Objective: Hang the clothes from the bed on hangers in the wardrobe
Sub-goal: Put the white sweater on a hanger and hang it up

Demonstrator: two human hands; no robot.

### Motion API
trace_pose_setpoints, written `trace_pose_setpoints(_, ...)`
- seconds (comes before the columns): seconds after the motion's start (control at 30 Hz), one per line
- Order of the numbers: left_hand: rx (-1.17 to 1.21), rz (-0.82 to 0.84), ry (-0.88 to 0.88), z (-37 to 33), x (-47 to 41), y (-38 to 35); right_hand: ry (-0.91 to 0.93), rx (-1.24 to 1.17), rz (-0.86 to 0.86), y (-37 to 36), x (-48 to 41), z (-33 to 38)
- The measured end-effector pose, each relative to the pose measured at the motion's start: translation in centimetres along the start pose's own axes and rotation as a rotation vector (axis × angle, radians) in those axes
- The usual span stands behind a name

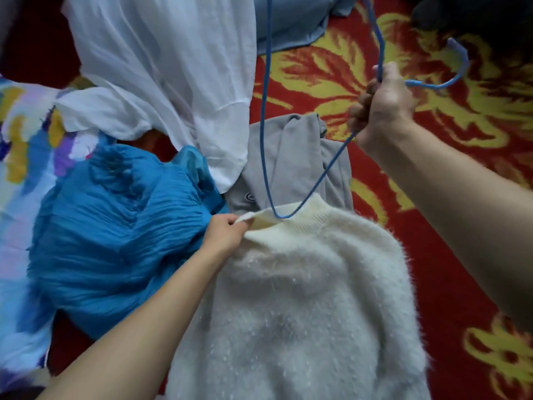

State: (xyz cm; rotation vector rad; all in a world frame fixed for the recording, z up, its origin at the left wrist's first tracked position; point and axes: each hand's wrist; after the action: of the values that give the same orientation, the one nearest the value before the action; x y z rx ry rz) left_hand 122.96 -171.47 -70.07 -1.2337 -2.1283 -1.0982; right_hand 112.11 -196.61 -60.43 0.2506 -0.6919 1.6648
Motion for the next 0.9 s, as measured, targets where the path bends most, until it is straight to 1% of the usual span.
trace_pose_setpoints(0.1,0.053,0.032,-0.015,0.2,-0.4,-0.1,-0.024,-0.030,0.067,-2.1,0.0,-0.4)
trace_pose_setpoints(0.2,0.127,0.050,-0.020,0.4,-0.5,0.1,-0.053,0.047,0.087,-3.5,-0.4,-3.0)
trace_pose_setpoints(0.3,0.119,0.046,-0.058,0.3,-0.5,1.1,-0.104,0.262,0.145,-2.7,-1.2,-6.0)
trace_pose_setpoints(0.4,0.110,-0.036,-0.072,0.3,-1.1,2.4,-0.137,0.547,0.139,0.6,-1.9,-7.7)
trace_pose_setpoints(0.47,0.198,-0.080,-0.002,0.2,-1.8,2.7,-0.103,0.781,0.132,3.2,-1.8,-7.8)
trace_pose_setpoints(0.5,0.280,-0.075,0.054,-0.1,-1.9,2.4,-0.096,0.868,0.153,4.5,-1.5,-7.7)
trace_pose_setpoints(0.6,0.600,-0.048,0.207,-2.0,-2.2,1.1,-0.140,1.034,0.220,7.7,-0.1,-7.9)
trace_pose_setpoints(0.67,0.757,-0.041,0.317,-2.9,-2.3,1.3,-0.154,1.122,0.230,8.9,0.7,-8.0)
trace_pose_setpoints(0.73,0.829,-0.019,0.396,-3.2,-2.3,2.2,-0.125,1.191,0.219,9.7,1.1,-7.7)
trace_pose_setpoints(0.77,0.829,0.004,0.413,-3.2,-2.3,2.7,-0.107,1.221,0.216,9.9,1.2,-7.5)
trace_pose_setpoints(0.83,0.802,0.111,0.429,-3.5,-1.5,3.6,-0.073,1.271,0.217,10.5,1.6,-7.2)
trace_pose_setpoints(0.9,0.825,0.232,0.427,-4.0,-0.4,4.2,-0.041,1.298,0.230,11.1,1.8,-7.2)
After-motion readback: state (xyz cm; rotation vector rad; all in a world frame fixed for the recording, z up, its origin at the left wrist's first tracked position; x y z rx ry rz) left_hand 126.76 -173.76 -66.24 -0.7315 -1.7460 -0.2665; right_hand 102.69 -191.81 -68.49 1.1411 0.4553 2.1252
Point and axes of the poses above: each hand's wrist, its own x-axis away from the middle knuckle, its own y-axis out of the back of the hand, z = x × y, and after that the axes turned 7 degrees about z, right-handed
